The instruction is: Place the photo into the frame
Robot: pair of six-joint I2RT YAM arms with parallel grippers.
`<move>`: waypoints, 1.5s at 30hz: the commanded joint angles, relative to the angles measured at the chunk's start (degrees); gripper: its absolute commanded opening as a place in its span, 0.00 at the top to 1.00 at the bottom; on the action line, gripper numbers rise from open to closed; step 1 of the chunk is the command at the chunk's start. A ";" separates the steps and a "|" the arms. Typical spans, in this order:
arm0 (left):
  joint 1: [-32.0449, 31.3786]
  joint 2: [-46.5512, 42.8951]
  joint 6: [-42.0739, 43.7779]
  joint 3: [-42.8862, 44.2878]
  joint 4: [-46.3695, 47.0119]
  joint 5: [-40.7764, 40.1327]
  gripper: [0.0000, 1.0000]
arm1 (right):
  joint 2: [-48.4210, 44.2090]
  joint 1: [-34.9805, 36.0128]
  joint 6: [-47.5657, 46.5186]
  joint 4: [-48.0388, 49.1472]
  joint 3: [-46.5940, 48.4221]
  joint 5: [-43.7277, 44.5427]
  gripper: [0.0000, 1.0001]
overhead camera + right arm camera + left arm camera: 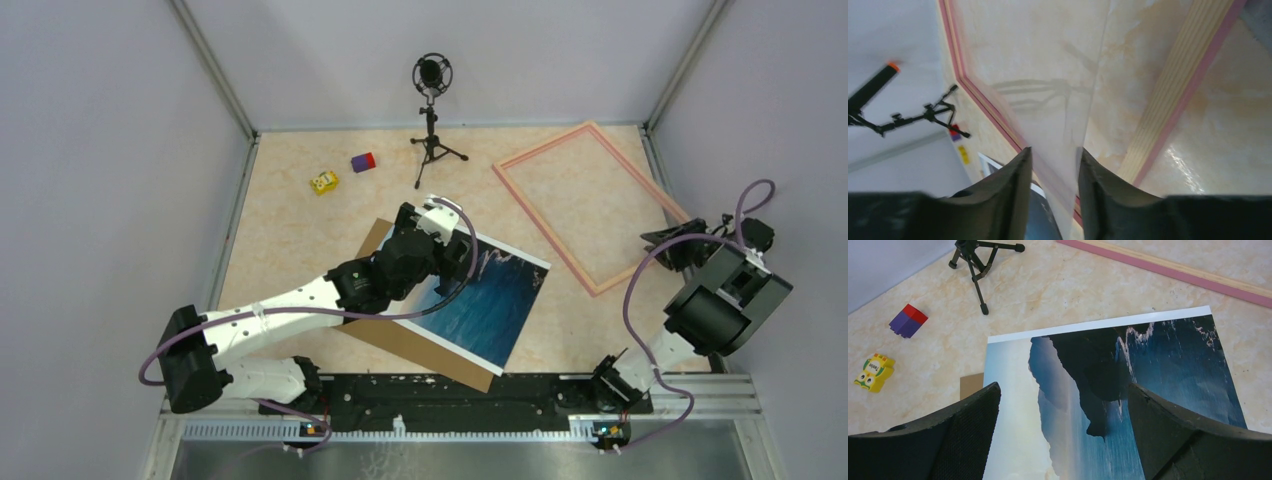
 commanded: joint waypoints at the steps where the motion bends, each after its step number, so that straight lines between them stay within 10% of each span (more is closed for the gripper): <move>1: -0.24 -0.52 0.24 -0.10 2.79 -0.28 0.01 | -2.77 0.37 6.99 13.70 -7.32 -4.74 0.56; 10: -0.24 -0.97 -0.27 -0.10 2.49 -0.20 0.01 | -11.64 7.33 29.19 52.91 -28.23 4.50 0.50; 23: -0.25 -1.12 -0.14 -0.19 2.68 0.22 0.01 | -13.20 6.46 33.14 44.38 -21.66 -0.51 1.00; 45: -0.03 -0.48 0.46 0.25 2.86 -0.58 0.01 | -17.41 10.85 41.73 33.11 -2.86 -3.37 1.00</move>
